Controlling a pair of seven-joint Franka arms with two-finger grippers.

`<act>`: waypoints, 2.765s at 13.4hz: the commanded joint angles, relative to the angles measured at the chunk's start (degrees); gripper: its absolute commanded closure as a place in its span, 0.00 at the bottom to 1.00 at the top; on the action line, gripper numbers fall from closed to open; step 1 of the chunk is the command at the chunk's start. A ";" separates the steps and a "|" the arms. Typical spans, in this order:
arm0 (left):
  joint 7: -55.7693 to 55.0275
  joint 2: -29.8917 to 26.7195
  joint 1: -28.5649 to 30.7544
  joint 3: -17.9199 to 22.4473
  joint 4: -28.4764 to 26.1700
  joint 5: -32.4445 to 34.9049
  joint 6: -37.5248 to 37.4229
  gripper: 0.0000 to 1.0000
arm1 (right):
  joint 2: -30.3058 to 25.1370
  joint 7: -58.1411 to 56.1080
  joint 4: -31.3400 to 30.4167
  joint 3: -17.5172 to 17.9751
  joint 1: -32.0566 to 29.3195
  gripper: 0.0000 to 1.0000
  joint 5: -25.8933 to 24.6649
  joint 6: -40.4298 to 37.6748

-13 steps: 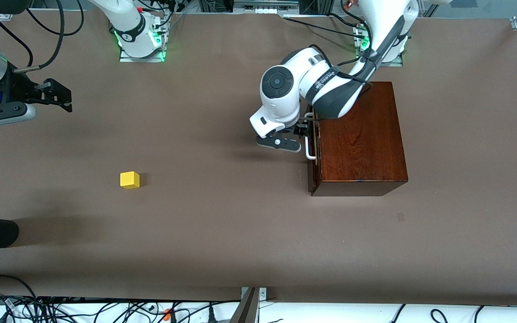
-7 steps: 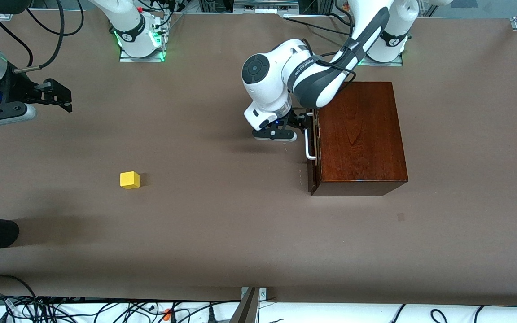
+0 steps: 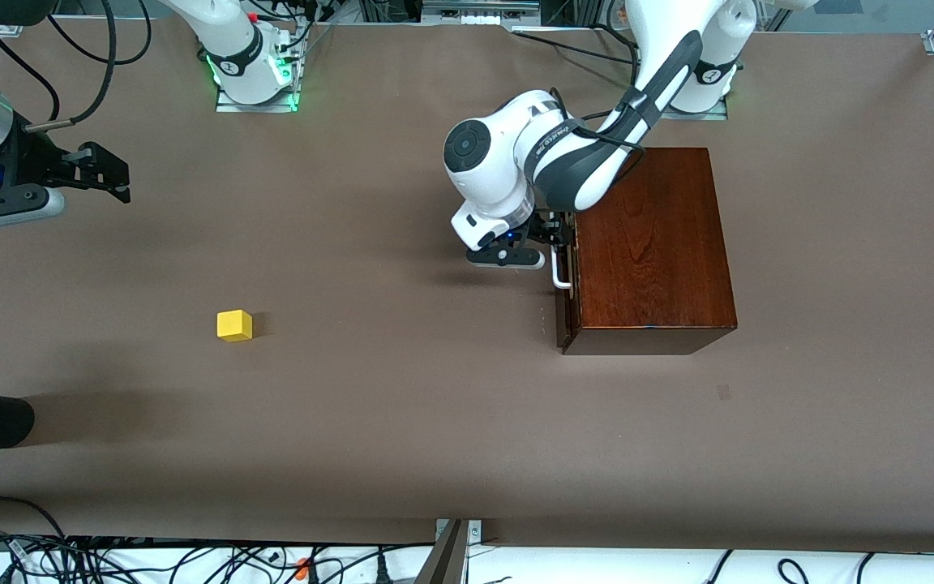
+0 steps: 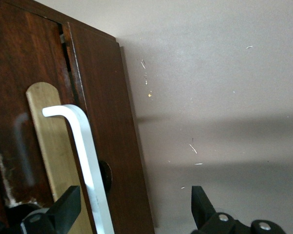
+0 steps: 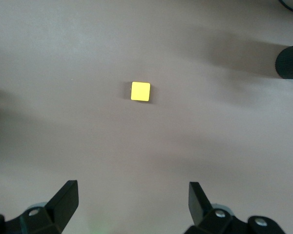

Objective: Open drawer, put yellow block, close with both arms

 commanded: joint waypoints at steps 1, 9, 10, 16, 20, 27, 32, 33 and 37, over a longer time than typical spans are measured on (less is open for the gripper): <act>-1.15 0.94 0.08 -0.19 -0.45 1.58 1.97 0.00 | 0.55 -0.93 1.60 -0.26 0.19 0.00 -0.63 -1.31; -0.71 1.74 0.00 -0.01 0.34 3.94 2.16 0.00 | 0.55 -0.93 1.60 -0.26 0.19 0.00 -0.63 -1.31; -0.97 1.47 -0.09 -0.27 0.25 4.30 1.89 0.00 | 0.55 -0.93 1.60 -0.26 0.19 0.00 -0.72 -1.31; -2.47 1.29 -1.76 -0.54 -0.28 4.31 -2.75 0.00 | 0.55 -0.93 1.60 -0.26 0.19 0.00 -0.63 -1.31; -2.47 0.15 -1.94 -0.71 -0.98 3.60 -4.00 0.00 | 0.55 -0.93 1.60 -0.26 0.19 0.00 -0.63 -1.22; -2.56 0.68 -2.02 -0.80 -2.04 3.51 -2.16 0.00 | 0.55 -0.93 1.60 -0.26 0.19 0.00 -0.63 -1.31; -2.21 0.85 -2.02 -0.89 -1.24 -2.35 3.80 0.00 | 0.55 -0.93 1.60 -0.26 0.19 0.00 -0.63 -1.31; -2.29 0.94 -2.28 -0.98 -1.24 -2.81 5.65 0.00 | 0.55 -0.93 1.60 -0.26 0.19 0.00 -0.63 -1.23; -2.73 1.73 -3.69 -0.98 -0.98 -4.48 10.75 0.00 | 0.55 -0.85 1.60 -0.26 0.19 0.00 -0.63 -1.22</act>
